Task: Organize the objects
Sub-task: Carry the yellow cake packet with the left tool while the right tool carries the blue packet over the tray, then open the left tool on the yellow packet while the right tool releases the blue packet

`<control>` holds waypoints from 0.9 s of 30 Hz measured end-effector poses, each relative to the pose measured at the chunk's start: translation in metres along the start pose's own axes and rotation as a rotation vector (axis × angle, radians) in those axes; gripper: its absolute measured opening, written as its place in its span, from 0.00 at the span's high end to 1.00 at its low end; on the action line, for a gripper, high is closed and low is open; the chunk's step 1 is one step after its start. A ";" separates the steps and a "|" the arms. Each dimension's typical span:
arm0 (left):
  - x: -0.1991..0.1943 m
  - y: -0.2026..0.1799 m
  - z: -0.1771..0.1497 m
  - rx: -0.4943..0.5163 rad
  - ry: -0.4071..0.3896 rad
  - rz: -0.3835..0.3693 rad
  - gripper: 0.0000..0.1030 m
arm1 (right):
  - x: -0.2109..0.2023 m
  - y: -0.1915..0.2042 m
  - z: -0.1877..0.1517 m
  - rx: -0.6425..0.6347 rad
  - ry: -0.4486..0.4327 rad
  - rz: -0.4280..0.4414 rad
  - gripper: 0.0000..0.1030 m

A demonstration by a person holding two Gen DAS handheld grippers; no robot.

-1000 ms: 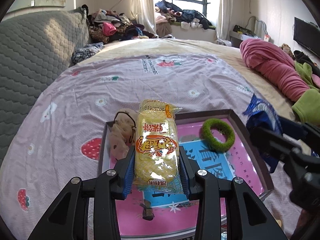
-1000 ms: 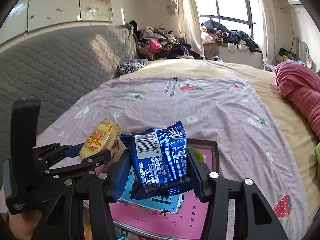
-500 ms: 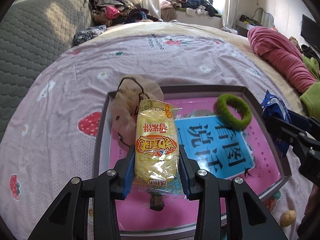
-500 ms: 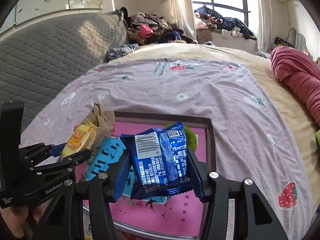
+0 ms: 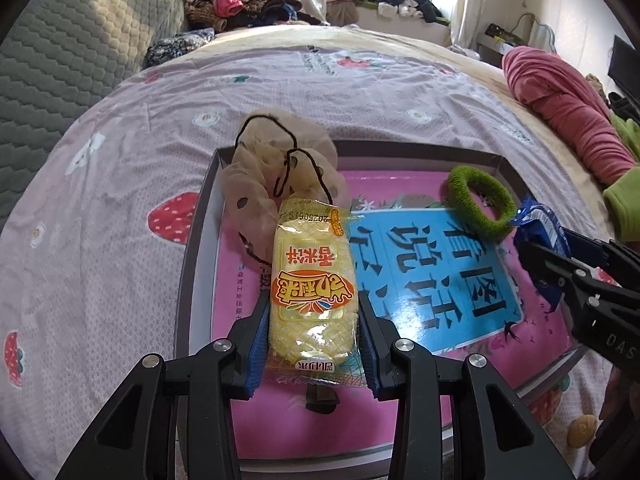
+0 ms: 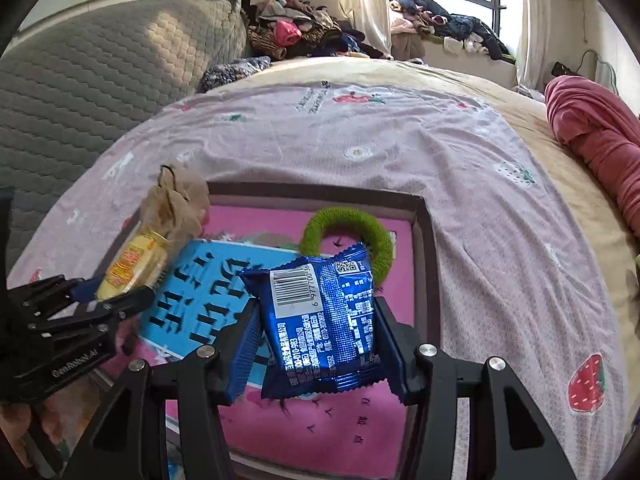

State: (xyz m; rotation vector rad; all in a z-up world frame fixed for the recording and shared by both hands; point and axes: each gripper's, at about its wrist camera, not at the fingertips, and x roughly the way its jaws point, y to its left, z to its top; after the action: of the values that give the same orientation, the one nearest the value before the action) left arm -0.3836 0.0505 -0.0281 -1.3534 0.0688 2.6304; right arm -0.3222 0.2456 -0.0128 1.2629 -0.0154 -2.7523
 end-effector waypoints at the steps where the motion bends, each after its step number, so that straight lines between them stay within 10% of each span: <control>1: 0.001 0.001 0.000 -0.001 0.005 -0.006 0.61 | 0.002 -0.002 0.000 0.005 0.006 -0.006 0.47; 27: 0.014 0.003 -0.006 0.004 0.040 0.004 0.61 | 0.030 -0.007 -0.008 0.011 0.092 -0.018 0.47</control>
State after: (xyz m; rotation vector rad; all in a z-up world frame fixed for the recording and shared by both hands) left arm -0.3874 0.0493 -0.0432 -1.4059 0.0824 2.6056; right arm -0.3361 0.2497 -0.0414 1.3976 -0.0110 -2.7094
